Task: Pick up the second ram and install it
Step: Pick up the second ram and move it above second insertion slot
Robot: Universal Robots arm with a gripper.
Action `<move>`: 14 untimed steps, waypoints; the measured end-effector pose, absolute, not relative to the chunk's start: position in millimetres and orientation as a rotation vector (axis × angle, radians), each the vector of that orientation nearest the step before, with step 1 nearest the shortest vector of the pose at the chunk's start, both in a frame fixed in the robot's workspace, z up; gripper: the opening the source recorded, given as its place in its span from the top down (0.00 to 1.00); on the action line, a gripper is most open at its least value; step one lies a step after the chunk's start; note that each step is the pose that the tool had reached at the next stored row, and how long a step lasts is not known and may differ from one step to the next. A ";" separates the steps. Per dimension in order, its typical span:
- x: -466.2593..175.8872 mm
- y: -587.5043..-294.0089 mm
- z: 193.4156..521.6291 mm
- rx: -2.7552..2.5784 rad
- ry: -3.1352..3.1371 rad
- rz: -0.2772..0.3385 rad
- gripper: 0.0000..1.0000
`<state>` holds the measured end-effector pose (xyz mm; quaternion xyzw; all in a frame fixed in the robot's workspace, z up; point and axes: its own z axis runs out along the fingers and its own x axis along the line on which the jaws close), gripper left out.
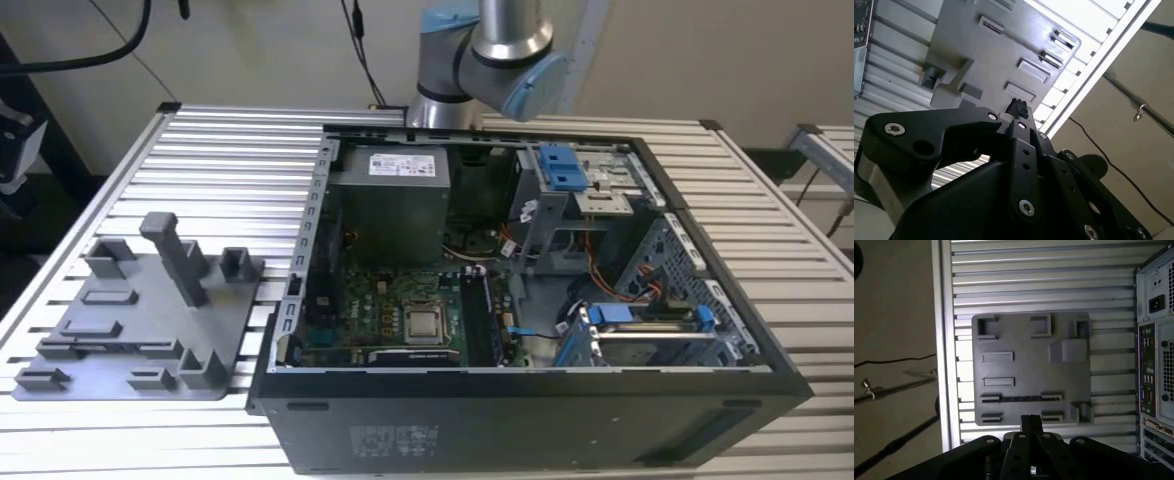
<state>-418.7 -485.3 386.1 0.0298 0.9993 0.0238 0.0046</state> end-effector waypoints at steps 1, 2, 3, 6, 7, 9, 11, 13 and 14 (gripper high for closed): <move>-418.7 -485.3 386.0 0.083 3.131 0.075 0.89; -418.7 -485.3 385.9 0.071 3.131 0.075 0.89; -418.7 -485.3 386.0 0.056 3.131 0.075 0.89; -418.7 -485.3 386.0 0.000 3.133 0.075 0.89; -418.7 -485.3 386.0 -0.020 3.133 0.075 0.89; -418.7 -485.3 386.0 -0.063 3.133 0.075 0.89; -418.7 -485.3 386.0 -0.110 3.133 0.075 0.89; -418.7 -485.3 386.0 -0.158 3.131 0.076 0.89; -418.7 -485.3 386.0 -0.181 3.130 0.076 0.89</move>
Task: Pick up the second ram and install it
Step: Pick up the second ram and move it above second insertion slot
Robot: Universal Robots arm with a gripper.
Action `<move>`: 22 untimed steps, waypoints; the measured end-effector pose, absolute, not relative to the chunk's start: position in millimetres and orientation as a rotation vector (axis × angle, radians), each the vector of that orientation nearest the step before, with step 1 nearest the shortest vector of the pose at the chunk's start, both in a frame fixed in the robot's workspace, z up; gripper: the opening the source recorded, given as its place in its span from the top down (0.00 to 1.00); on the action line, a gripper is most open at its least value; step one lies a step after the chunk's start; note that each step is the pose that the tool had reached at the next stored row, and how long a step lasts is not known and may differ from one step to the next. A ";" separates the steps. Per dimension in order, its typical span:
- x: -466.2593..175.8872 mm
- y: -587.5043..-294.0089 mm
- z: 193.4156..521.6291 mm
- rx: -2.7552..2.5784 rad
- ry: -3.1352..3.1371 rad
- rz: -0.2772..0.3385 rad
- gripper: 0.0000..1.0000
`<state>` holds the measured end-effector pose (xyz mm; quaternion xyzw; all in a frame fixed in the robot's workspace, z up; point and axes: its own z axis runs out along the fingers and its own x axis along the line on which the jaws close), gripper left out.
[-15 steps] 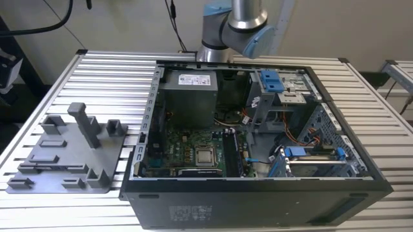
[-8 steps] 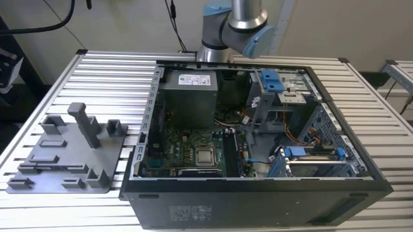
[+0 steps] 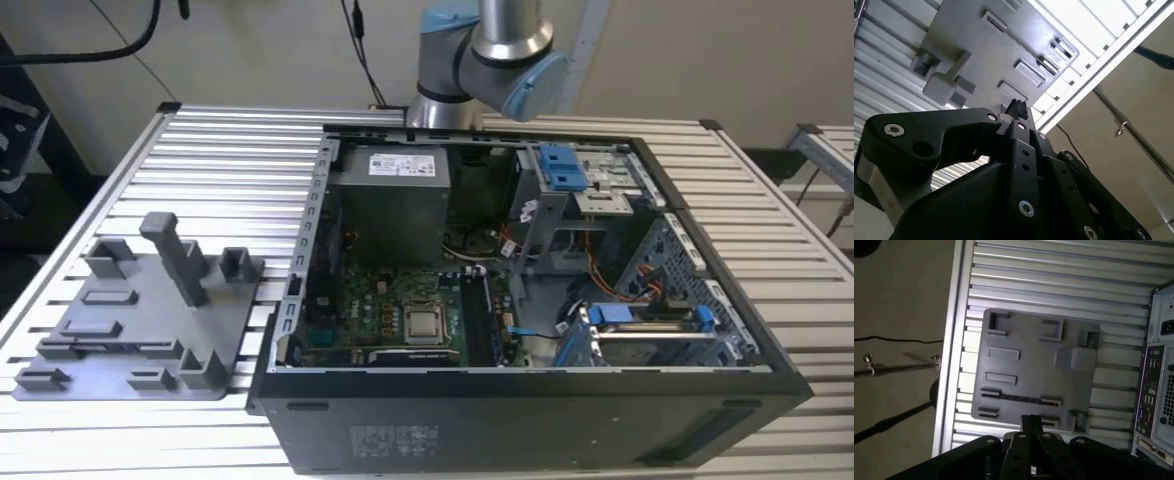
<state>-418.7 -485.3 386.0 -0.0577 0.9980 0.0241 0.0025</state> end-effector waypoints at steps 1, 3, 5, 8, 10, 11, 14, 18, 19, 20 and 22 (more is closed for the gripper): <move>-418.7 -485.3 386.0 -0.203 3.129 0.076 0.89; -418.7 -485.3 386.0 -0.244 3.127 0.076 0.89; -418.8 -485.3 386.0 -0.283 3.124 0.076 0.89; -418.8 -485.3 386.0 -0.343 3.119 0.076 0.89; -418.8 -485.3 386.0 -0.382 3.115 0.076 0.89; -418.8 -485.3 386.0 -0.401 3.113 0.076 0.89; -418.8 -485.3 386.0 -0.457 3.107 0.075 0.89; -418.8 -485.3 386.0 -0.531 3.096 0.075 0.89; -418.7 -485.3 386.0 -0.549 3.093 0.074 0.89; -418.8 -485.3 386.0 -0.567 3.090 0.074 0.89; -418.8 -485.3 386.0 -0.604 3.084 0.074 0.89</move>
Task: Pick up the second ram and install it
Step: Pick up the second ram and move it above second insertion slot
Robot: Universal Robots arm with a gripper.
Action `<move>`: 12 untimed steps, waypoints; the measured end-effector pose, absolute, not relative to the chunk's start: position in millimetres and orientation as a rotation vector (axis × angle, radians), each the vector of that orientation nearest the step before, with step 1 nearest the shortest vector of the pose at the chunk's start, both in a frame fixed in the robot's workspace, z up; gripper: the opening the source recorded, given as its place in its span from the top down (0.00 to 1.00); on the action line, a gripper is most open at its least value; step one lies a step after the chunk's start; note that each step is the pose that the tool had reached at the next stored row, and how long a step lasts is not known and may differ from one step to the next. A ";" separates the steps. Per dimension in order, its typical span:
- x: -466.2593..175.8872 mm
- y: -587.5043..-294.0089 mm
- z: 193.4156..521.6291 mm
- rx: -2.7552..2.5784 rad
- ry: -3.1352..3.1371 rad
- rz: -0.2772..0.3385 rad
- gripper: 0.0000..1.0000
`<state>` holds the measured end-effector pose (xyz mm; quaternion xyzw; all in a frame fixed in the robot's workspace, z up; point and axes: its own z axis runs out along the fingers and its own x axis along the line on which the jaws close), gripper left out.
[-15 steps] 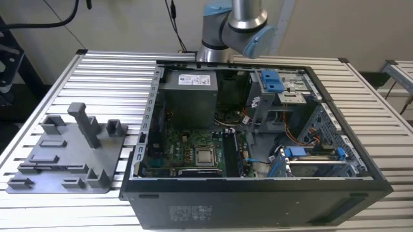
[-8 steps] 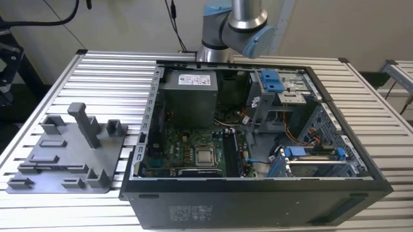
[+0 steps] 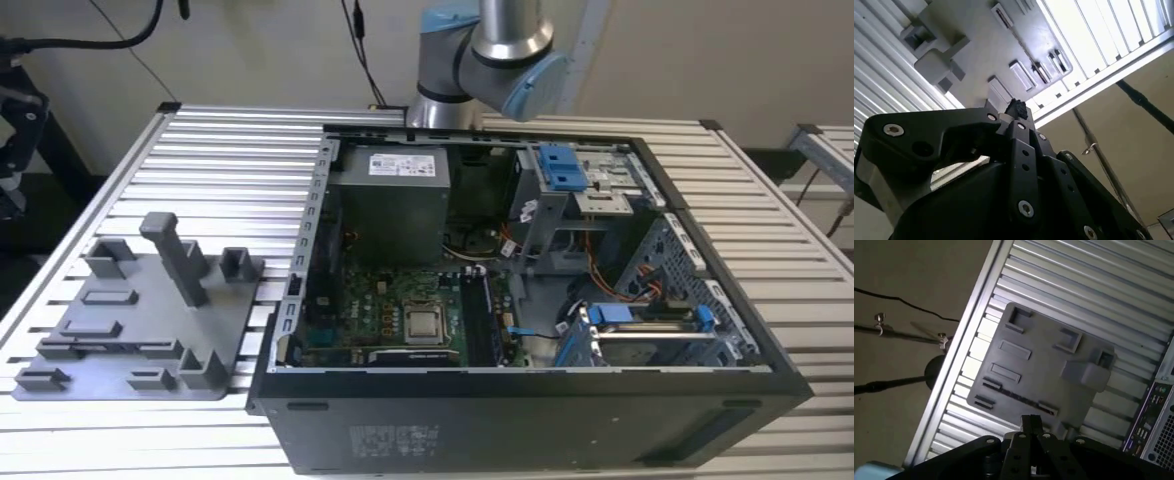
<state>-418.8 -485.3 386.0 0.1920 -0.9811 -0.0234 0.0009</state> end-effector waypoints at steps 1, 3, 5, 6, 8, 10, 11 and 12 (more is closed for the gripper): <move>-418.8 -485.3 386.0 0.622 -3.077 -0.073 0.89; -418.8 -485.3 386.0 0.659 -3.068 -0.072 0.89; -418.8 -485.3 386.0 0.696 -3.059 -0.072 0.89; -418.8 -485.3 386.0 0.715 -3.055 -0.071 0.89; -418.8 -485.3 386.0 0.748 -3.046 -0.071 0.89; -418.8 -485.3 386.0 0.784 -3.036 -0.070 0.89; -418.8 -485.3 386.0 0.800 -3.032 -0.070 0.89; -418.8 -485.3 386.0 0.816 -3.027 -0.069 0.89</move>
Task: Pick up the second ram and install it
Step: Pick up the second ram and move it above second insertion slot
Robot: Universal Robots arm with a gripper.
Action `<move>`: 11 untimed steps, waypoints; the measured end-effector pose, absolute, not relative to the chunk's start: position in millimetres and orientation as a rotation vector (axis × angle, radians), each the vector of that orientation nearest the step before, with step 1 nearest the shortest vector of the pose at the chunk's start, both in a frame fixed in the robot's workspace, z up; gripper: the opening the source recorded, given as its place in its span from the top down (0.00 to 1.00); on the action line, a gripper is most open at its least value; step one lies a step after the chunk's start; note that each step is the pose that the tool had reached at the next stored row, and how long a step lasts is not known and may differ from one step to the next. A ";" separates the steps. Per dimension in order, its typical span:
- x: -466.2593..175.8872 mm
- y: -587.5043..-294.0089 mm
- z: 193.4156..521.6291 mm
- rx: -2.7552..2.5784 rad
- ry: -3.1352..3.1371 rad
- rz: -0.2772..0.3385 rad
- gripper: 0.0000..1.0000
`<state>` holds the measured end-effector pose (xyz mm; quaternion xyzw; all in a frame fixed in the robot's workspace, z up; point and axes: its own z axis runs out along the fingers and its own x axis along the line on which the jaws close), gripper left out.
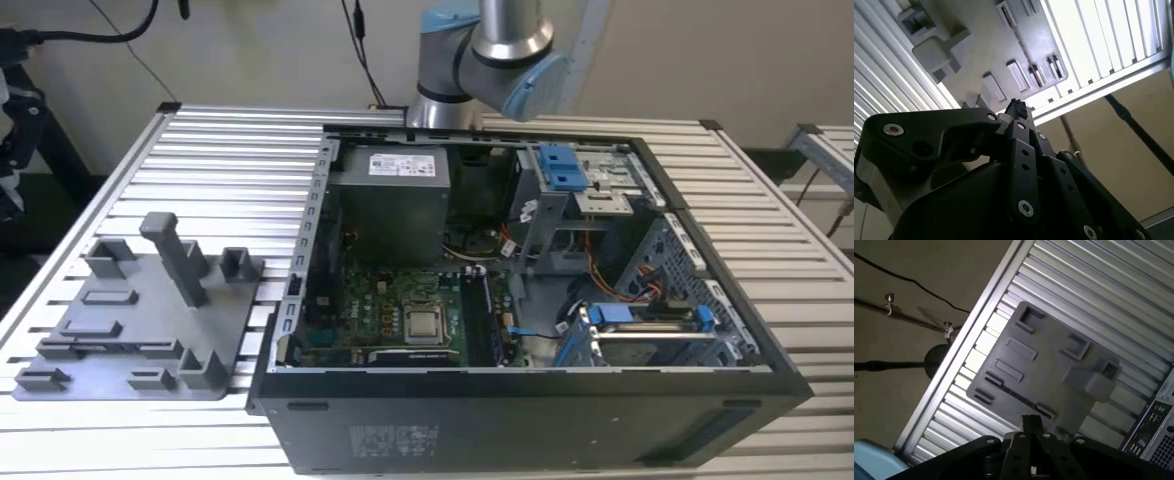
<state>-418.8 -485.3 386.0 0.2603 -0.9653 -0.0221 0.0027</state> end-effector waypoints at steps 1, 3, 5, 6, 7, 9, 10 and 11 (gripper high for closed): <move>-418.8 -485.3 386.0 0.833 -3.022 -0.069 0.89; -418.8 -485.3 386.0 0.867 -3.012 -0.069 0.89; -418.8 -485.3 386.0 0.902 -3.001 -0.068 0.89; -418.8 -485.3 386.0 0.919 -2.996 -0.068 0.89; -418.8 -485.3 386.0 0.936 -2.990 -0.068 0.89; -418.8 -485.3 386.0 0.970 -2.979 -0.067 0.89; -418.8 -485.3 386.0 0.988 -2.973 -0.067 0.89; -418.8 -485.3 386.0 1.005 -2.967 -0.067 0.89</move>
